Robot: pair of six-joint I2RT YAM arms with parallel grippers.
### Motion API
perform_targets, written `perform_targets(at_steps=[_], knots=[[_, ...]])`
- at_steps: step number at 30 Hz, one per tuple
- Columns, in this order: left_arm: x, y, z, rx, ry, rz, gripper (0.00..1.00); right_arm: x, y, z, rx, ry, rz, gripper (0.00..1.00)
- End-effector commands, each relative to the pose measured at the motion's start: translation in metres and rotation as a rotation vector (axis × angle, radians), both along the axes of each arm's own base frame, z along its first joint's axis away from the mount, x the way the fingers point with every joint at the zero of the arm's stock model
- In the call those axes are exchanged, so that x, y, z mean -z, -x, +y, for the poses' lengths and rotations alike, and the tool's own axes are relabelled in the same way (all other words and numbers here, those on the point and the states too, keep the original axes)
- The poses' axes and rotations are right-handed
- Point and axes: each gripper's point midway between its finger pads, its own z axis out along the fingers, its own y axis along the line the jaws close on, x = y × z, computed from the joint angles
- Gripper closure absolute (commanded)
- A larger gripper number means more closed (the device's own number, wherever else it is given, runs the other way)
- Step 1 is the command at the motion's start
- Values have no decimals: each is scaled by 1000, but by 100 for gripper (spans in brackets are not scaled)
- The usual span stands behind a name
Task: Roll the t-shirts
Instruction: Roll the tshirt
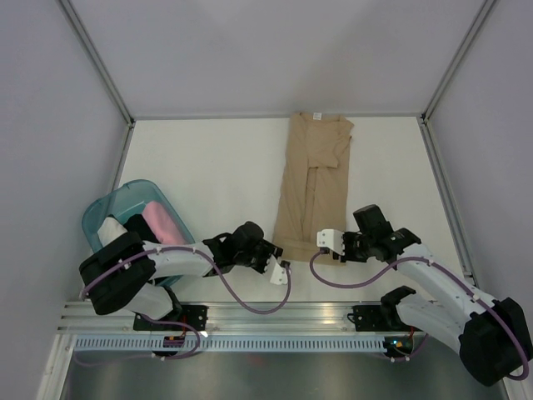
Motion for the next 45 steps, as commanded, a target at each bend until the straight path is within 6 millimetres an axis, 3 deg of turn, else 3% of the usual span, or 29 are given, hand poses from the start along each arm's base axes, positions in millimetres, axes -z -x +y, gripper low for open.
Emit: perform_targets(at_steps=[1, 7, 12, 13, 15, 17, 20, 21, 23, 24, 25, 27, 30, 32, 39, 41, 45], knots=[[1, -10, -9, -4, -1, -36, 51, 10, 21, 8, -96, -5, 56, 66], [16, -24, -6, -93, -64, -18, 57, 24, 34, 19, -123, -10, 108, 57], [15, -16, -6, -89, -56, 27, 65, 38, 29, 14, -71, 13, 94, 53], [14, -10, -5, -83, -58, 55, 72, 45, 30, 8, -73, 48, 89, 53], [13, -10, -6, -88, -53, 64, 76, 47, 31, 7, -73, 56, 90, 54], [12, -9, -6, -100, -59, 83, 82, 47, 29, 8, -64, 56, 90, 58], [14, -5, -6, -137, -77, 151, 94, 46, 28, 8, -47, 52, 97, 87], [8, -7, -12, -141, -63, 163, 97, 45, 30, 9, -45, 47, 106, 92], [14, 7, 0, -151, -133, 264, 98, 37, 31, 13, -51, 32, 122, 97], [5, 14, -8, -131, -108, 325, 98, 37, 45, 12, -91, 33, 175, 100], [5, 23, 1, -129, -141, 386, 98, 34, 50, 13, -119, 29, 191, 100], [-8, 41, -5, -71, -121, 499, 98, 28, 58, 13, -156, 34, 241, 100], [-20, 66, 5, -50, -167, 677, 98, 16, 70, 13, -191, 35, 309, 100], [-25, 71, 9, -79, -180, 747, 98, 8, 80, 13, -199, 21, 361, 100], [-38, 54, 10, -151, -136, 911, 98, -5, 72, 19, -141, -48, 377, 100], [-41, 44, 8, -165, -120, 920, 98, -12, 60, 27, -112, -101, 356, 100], [-39, 22, 9, -221, -102, 964, 98, -8, 43, 25, -31, -125, 327, 100]])
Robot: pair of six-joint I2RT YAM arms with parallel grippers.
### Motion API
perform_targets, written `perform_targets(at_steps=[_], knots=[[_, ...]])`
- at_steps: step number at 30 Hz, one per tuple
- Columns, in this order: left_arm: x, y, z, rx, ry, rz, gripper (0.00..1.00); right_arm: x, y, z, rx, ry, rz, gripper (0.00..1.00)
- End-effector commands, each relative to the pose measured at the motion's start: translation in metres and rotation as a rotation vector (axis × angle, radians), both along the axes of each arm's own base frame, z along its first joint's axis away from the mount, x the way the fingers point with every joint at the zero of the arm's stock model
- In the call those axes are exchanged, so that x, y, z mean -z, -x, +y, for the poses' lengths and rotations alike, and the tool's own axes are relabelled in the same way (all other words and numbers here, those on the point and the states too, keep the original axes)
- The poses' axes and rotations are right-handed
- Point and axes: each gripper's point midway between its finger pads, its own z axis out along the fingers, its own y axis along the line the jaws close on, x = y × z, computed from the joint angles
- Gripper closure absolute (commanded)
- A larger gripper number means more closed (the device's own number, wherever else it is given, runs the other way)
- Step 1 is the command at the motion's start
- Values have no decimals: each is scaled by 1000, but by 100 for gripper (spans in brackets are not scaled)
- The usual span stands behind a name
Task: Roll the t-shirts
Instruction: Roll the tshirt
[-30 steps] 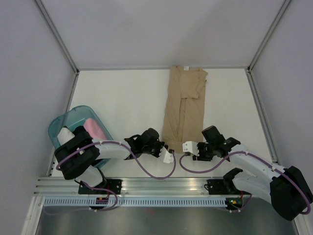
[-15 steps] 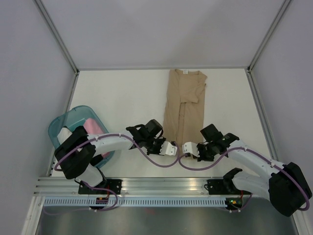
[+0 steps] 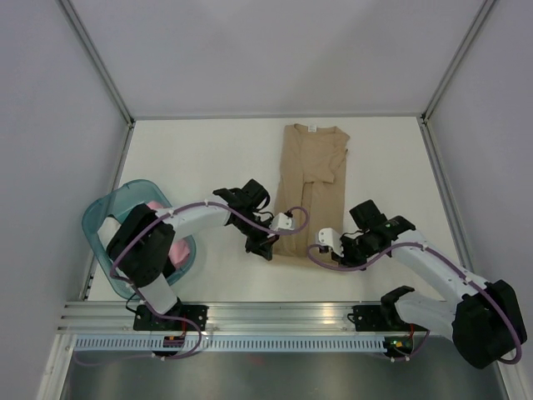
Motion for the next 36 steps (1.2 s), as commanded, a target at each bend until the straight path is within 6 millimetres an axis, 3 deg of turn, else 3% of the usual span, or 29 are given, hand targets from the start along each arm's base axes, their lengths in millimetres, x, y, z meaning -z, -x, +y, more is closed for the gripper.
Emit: perform_targets(at_steps=[1, 12, 15, 17, 20, 25, 27, 31, 36], knots=[[-7, -4, -1, -43, 8, 116, 98, -7, -14, 8, 56, -55, -13, 100], [8, -44, -4, -127, -44, 136, 98, -1, -66, -7, 283, 4, -130, 100], [14, -54, -4, -173, -71, 165, 98, 0, -78, -15, 344, 40, -169, 89], [15, -59, -4, -178, -73, 158, 98, 1, -82, -19, 382, 54, -185, 75], [17, -59, -5, -183, -79, 165, 91, 0, -86, -20, 421, 46, -200, 62], [21, -65, -4, -230, -119, 177, 89, -20, -99, -18, 419, 28, -253, 59], [19, -70, -7, -248, -123, 174, 89, -26, -94, -13, 356, 9, -247, 60], [17, -72, -9, -269, -124, 185, 88, -34, -71, 18, 211, -144, -157, 70], [26, -76, 0, -303, -178, 154, 85, -10, -49, 17, 96, -121, -147, 75]])
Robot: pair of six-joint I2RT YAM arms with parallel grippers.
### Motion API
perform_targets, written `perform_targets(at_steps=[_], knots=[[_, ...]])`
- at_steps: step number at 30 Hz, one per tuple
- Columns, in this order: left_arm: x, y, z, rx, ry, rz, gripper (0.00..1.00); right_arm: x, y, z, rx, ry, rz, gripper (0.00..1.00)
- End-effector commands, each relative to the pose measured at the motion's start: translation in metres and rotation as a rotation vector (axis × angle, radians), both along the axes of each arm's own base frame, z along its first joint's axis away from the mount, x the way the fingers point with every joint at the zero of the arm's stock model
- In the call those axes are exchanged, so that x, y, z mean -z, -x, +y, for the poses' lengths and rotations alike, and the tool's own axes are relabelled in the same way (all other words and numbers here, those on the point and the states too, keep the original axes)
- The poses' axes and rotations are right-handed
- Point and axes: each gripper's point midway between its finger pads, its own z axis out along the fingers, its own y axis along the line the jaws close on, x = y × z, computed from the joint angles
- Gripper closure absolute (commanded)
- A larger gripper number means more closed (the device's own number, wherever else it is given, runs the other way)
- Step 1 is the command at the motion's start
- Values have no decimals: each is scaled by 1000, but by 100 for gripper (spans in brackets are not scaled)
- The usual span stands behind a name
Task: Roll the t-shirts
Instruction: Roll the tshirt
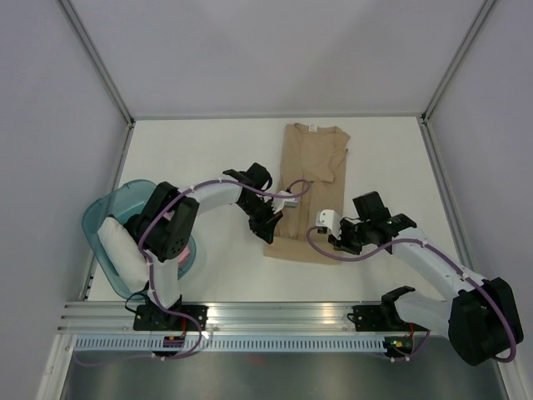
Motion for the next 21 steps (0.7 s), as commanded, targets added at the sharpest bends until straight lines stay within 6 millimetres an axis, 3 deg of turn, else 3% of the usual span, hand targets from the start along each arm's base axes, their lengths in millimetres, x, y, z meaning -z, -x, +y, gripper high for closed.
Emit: perform_targets(at_steps=[1, 6, 11, 15, 19, 20, 21], knots=[[3, -9, 2, -55, -43, -8, 84, 9, 16, 8, -122, -16, -20, 78], [1, -13, 3, -84, -60, -18, 72, 26, 3, 0, 6, 13, -62, 80], [-7, -23, 5, -111, -67, -84, 59, 28, -9, 2, 93, -11, -85, 80], [-29, -37, 4, -107, -23, -214, 53, 23, -12, 1, 99, -8, -97, 81], [-44, -64, 8, -101, 26, -482, 50, 21, -14, 6, 109, -34, -91, 80], [-60, -69, 10, -105, 38, -582, 49, 22, -13, 5, 110, -33, -88, 81], [-51, -63, 15, -67, 29, -634, 49, 21, -14, 5, 109, -31, -93, 81]])
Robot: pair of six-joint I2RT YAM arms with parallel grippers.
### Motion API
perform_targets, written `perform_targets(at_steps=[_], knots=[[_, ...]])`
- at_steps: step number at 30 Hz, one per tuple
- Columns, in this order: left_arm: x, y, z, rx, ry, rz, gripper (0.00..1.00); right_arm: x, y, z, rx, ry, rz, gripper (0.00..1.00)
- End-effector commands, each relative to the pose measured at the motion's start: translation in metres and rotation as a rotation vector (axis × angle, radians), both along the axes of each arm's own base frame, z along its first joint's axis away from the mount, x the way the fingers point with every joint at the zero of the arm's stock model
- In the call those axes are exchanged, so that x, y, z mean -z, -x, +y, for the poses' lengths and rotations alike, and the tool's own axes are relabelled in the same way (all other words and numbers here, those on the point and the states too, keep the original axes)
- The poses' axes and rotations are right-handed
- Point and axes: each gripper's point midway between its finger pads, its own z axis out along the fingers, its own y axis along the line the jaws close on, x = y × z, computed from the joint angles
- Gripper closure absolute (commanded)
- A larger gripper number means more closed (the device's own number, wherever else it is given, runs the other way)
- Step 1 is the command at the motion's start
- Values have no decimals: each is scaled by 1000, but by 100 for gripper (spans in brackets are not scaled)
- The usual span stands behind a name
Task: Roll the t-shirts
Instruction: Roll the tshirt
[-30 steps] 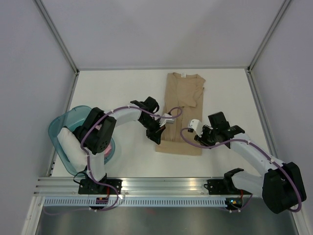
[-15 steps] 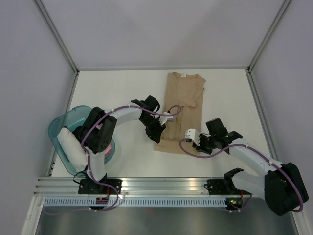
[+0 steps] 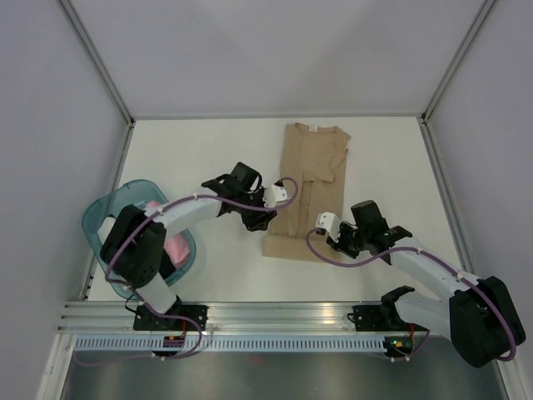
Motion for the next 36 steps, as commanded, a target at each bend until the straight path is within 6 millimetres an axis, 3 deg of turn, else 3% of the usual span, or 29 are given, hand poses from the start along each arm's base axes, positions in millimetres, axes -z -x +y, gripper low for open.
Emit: perform_targets(at_steps=[1, 2, 3, 4, 5, 6, 7, 10, 18, 23, 26, 27, 30, 31, 32, 34, 36], knots=[[-33, -35, -2, 38, 36, -415, 49, -12, -11, 7, 11, -38, -48, 81], [-50, -25, -11, 83, 68, -508, 49, -11, -10, 6, 10, -34, -48, 80], [-34, -8, -5, 154, 40, -549, 47, -10, -9, 5, 12, -30, -46, 81], [-40, 4, -19, 213, 64, -631, 46, -10, -9, 5, 12, -32, -50, 80], [-47, 16, -21, 251, 82, -683, 45, -8, -7, 4, 15, -32, -47, 80], [-28, 33, -14, 310, 56, -683, 44, -7, -6, 4, 17, -36, -47, 81], [-24, 50, -20, 362, 60, -684, 43, -7, -6, 4, 20, -37, -47, 80], [-13, 67, -20, 383, 50, -712, 42, -6, -4, 3, 22, -35, -45, 81], [15, 53, -23, 348, -61, -775, 42, -5, -2, 3, 15, -37, -42, 80], [36, 58, -20, 353, -100, -705, 43, -5, -1, 3, 6, -35, -41, 78], [47, 60, -16, 344, -125, -667, 57, -6, 0, 2, -8, -29, -46, 74], [49, 60, -15, 344, -135, -661, 68, -5, 1, 1, -17, -20, -48, 73], [49, 61, -17, 342, -143, -633, 88, -20, 4, -1, -61, 5, -54, 71], [54, 66, -13, 340, -163, -589, 92, -39, -3, 2, -77, -3, -93, 68], [49, 64, -17, 331, -154, -580, 96, -41, 6, -3, -127, 36, -74, 66], [49, 72, -16, 312, -148, -501, 98, -51, 10, -4, -183, 52, -77, 59], [39, 71, -22, 282, -104, -440, 98, -49, 16, -2, -199, 44, -59, 59]])
